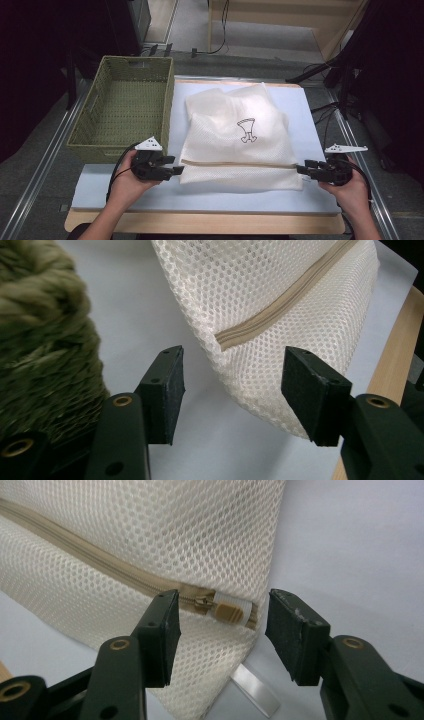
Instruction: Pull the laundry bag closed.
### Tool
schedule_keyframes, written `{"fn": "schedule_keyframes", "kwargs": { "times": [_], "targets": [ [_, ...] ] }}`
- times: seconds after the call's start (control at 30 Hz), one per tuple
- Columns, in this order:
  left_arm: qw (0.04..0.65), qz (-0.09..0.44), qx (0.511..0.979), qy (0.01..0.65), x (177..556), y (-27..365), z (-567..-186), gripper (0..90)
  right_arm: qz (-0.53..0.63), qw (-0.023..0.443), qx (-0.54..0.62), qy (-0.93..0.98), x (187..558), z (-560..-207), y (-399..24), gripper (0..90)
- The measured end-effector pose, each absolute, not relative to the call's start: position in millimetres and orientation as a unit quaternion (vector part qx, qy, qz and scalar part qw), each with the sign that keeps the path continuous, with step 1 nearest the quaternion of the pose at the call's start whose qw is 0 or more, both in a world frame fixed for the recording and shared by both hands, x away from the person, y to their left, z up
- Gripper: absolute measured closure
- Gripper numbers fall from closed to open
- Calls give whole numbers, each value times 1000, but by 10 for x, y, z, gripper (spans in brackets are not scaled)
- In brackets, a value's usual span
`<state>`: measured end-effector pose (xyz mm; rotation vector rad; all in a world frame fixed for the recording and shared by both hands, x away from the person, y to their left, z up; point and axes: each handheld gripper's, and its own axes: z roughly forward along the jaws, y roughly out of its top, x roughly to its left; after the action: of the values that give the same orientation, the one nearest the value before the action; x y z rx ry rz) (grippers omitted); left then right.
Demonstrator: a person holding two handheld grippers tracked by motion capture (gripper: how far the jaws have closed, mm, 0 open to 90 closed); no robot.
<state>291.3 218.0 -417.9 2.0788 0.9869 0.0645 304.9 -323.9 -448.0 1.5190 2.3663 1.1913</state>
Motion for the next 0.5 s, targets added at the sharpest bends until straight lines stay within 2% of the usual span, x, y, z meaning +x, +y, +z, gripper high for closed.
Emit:
{"fn": "schedule_keyframes", "kwargs": {
  "times": [0.13, 0.5],
  "targets": [
    [414, 33, 821, 391, 2877, 2224, -4173, 399, 399, 51, 499, 768, 3076, -4457, -3249, 439],
    [414, 44, 812, 408, 2797, 2337, -4167, 381, 393, 80, 519, 755, 3194, -4448, -3279, 406]
  ]
}}
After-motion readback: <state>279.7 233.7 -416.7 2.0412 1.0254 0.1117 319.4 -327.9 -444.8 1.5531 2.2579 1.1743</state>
